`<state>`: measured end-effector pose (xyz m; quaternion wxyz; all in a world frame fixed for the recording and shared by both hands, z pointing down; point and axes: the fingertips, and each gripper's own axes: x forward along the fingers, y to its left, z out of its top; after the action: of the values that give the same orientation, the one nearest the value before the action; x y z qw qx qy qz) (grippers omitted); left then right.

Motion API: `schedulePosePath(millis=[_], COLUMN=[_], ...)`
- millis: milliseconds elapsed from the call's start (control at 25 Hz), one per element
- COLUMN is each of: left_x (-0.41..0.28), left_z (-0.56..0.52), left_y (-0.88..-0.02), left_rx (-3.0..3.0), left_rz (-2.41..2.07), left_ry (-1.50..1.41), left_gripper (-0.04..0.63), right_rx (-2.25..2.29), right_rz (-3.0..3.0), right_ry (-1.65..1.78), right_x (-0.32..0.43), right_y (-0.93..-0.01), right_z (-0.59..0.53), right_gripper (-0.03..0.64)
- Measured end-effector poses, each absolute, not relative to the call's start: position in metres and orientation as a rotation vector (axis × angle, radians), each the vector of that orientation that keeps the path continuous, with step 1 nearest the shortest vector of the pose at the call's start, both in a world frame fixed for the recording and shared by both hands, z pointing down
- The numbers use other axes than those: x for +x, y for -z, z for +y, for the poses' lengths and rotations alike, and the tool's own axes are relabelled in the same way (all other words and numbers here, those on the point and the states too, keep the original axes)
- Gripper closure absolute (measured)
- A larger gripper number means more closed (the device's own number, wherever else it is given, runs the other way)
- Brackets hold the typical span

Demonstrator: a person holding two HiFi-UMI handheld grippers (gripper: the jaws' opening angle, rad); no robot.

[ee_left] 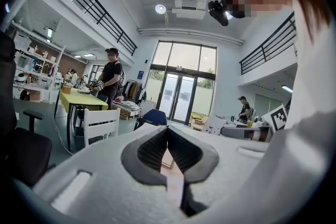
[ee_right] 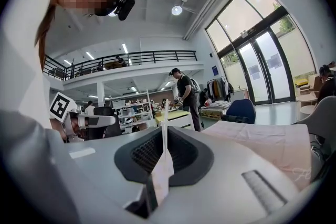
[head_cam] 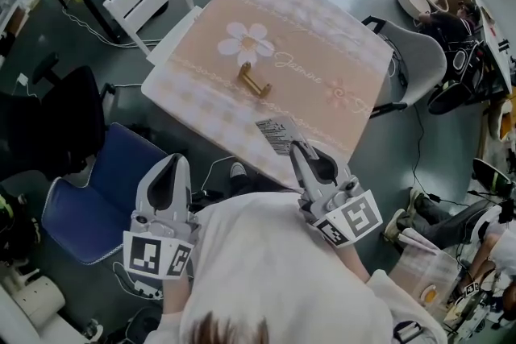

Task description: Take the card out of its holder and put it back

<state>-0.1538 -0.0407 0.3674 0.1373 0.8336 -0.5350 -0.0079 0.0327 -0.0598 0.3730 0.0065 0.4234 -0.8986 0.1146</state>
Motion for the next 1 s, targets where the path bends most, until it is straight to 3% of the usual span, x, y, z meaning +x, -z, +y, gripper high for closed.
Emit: schedulePosePath(millis=[1000], left_x=[-0.162], left_z=[-0.045], left_y=[-0.368], left_rx=[2.388], left_rz=[-1.562], left_ry=[0.029], left_gripper=[0.593], right_rx=[1.333], right_rz=[-2.779], right_ry=[-0.387], right_x=[0.035], right_y=[-0.376], right_z=[-0.065], right_gripper=[0.601])
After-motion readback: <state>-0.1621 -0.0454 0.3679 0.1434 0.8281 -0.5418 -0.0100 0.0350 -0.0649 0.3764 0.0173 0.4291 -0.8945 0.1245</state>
